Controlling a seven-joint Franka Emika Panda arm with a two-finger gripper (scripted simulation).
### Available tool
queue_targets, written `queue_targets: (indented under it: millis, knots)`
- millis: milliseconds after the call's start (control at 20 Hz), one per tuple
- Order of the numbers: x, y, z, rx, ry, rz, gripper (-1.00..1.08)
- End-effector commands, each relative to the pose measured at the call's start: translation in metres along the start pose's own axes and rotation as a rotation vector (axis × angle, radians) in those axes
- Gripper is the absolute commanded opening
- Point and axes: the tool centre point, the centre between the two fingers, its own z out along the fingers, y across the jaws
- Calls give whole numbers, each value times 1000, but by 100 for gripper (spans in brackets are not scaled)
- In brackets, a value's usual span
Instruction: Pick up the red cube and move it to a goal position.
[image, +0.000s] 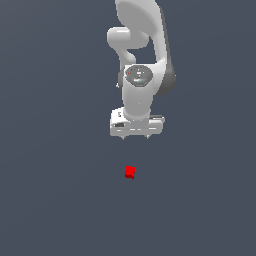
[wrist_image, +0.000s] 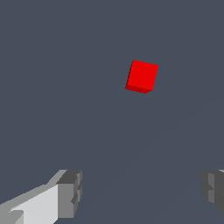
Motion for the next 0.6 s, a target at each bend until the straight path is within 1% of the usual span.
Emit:
queue_targets:
  millis: [0, 250, 550]
  knots:
    - [0, 0, 0, 0, 0, 0, 100]
    - [4, 1, 5, -1, 1, 8, 100]
    - [17, 3, 23, -3, 6, 37, 100]
